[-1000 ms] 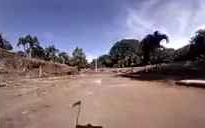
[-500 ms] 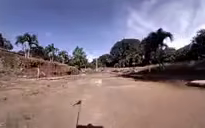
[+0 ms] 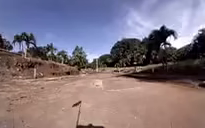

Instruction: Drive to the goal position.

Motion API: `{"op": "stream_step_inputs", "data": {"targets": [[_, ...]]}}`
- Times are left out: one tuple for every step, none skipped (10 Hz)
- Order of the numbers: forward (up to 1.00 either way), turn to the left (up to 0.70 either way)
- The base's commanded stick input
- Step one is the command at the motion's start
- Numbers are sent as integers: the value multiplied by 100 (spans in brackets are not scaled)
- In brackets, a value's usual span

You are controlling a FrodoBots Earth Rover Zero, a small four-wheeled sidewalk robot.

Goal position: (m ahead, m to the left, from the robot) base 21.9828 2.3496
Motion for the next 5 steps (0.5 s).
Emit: {"op": "stream_step_inputs", "data": {"targets": [[100, 0], [100, 0], [100, 0], [100, -9], [100, -27]]}}
